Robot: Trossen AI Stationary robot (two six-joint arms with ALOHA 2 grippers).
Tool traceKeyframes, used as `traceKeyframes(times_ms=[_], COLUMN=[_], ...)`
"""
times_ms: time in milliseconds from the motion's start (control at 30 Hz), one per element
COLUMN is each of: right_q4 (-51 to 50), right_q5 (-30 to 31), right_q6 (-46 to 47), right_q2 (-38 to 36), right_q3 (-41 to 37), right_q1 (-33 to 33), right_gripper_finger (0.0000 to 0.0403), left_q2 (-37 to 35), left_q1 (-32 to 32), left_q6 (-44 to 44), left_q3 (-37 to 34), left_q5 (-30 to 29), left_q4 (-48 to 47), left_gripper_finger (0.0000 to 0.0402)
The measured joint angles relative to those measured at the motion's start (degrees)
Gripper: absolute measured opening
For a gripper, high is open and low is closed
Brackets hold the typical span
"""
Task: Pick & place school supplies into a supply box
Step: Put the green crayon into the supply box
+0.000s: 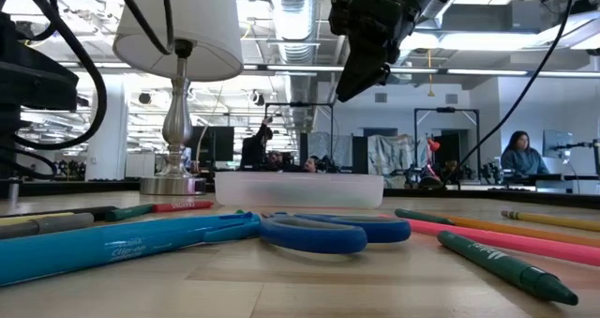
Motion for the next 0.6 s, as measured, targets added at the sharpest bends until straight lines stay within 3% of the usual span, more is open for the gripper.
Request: traceKeyframes(times_ms=[600], right_q4=[-1.4], right_q5=[0.0], right_q6=[3.0], right_q2=[0.0], right_q3=[0.0], right_q1=[2.1], right_gripper_finger=[0.011], left_q2=[-0.7], left_q1=[2.4], left_q6=[15.7], left_q3=[-0.2], left_q5=[1.5], left_q4=[0.7], left_gripper_finger=[0.0065])
